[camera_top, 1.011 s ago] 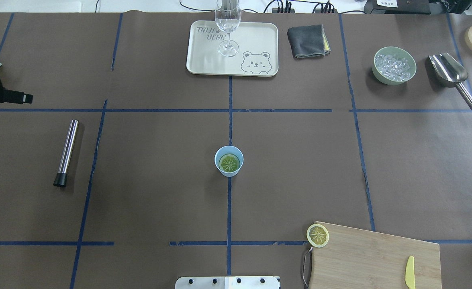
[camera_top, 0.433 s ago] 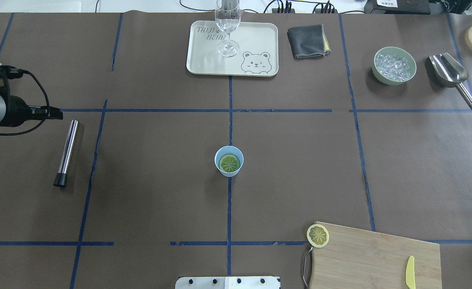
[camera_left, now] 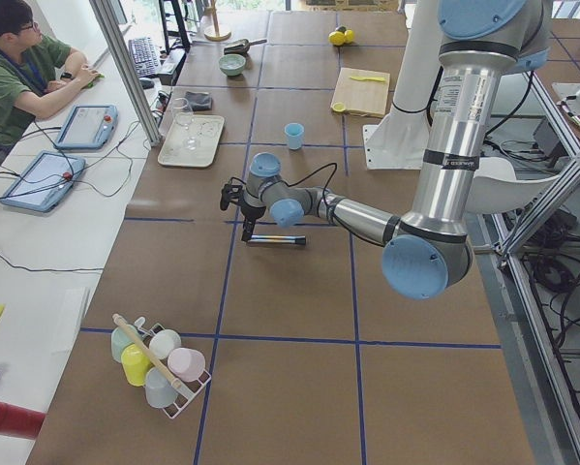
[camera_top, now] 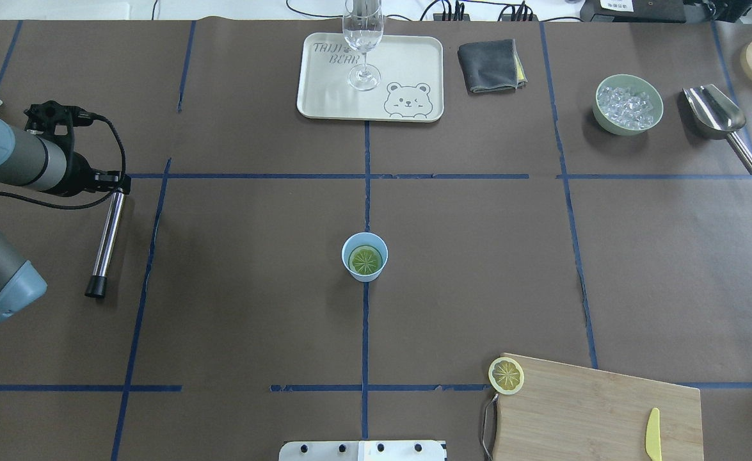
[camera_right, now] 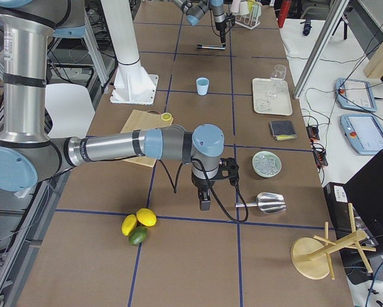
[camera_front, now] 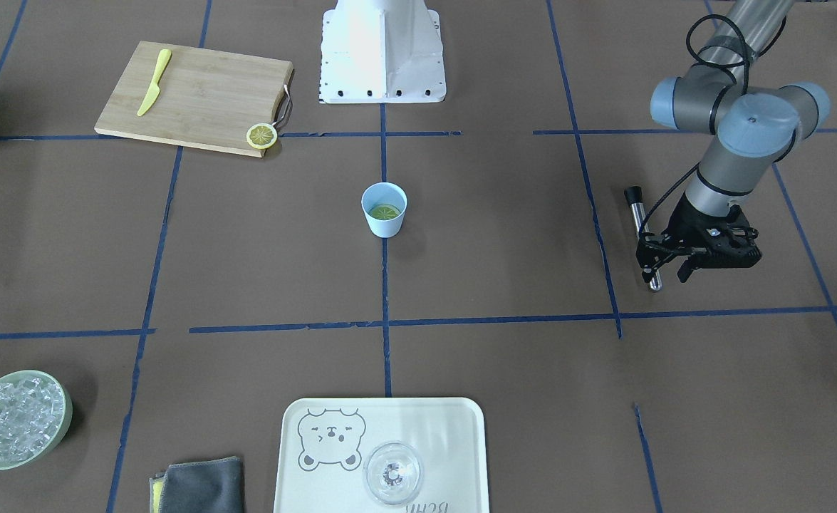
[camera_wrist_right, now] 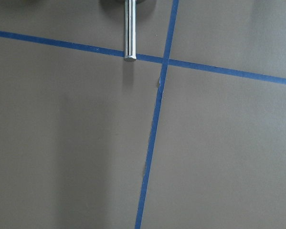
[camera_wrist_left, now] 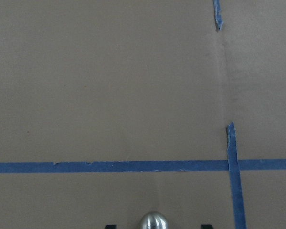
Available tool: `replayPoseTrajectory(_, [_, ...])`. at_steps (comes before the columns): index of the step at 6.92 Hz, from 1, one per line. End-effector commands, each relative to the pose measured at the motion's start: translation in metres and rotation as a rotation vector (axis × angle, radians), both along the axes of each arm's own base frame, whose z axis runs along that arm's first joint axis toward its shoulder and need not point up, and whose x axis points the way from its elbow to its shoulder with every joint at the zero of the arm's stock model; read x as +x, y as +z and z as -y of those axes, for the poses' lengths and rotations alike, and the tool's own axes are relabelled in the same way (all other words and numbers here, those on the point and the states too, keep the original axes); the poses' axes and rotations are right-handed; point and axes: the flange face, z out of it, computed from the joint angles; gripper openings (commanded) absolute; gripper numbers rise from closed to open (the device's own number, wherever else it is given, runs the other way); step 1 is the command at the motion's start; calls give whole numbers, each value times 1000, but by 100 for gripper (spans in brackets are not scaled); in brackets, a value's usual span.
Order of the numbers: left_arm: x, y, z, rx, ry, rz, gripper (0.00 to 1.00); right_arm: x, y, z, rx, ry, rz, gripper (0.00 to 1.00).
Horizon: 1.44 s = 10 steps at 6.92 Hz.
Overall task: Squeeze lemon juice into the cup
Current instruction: 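Move the left gripper over the metal stirring rod, then grasp the metal rod with the left gripper and lift it upright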
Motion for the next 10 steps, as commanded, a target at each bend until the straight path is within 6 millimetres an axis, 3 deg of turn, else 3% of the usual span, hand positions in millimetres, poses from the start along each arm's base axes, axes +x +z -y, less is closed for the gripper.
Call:
replayPoseTrajectory(1, [0, 14, -2, 46, 75, 49, 67, 0, 0, 0, 1, 1, -1, 100])
replayPoseTrajectory(7, [4, 12, -4, 37, 73, 38, 64, 1, 2, 0, -4, 1, -5, 100])
replayPoseTrajectory(10, [18, 12, -12, 45, 98, 32, 64, 2, 4, -1, -7, 2, -7, 100])
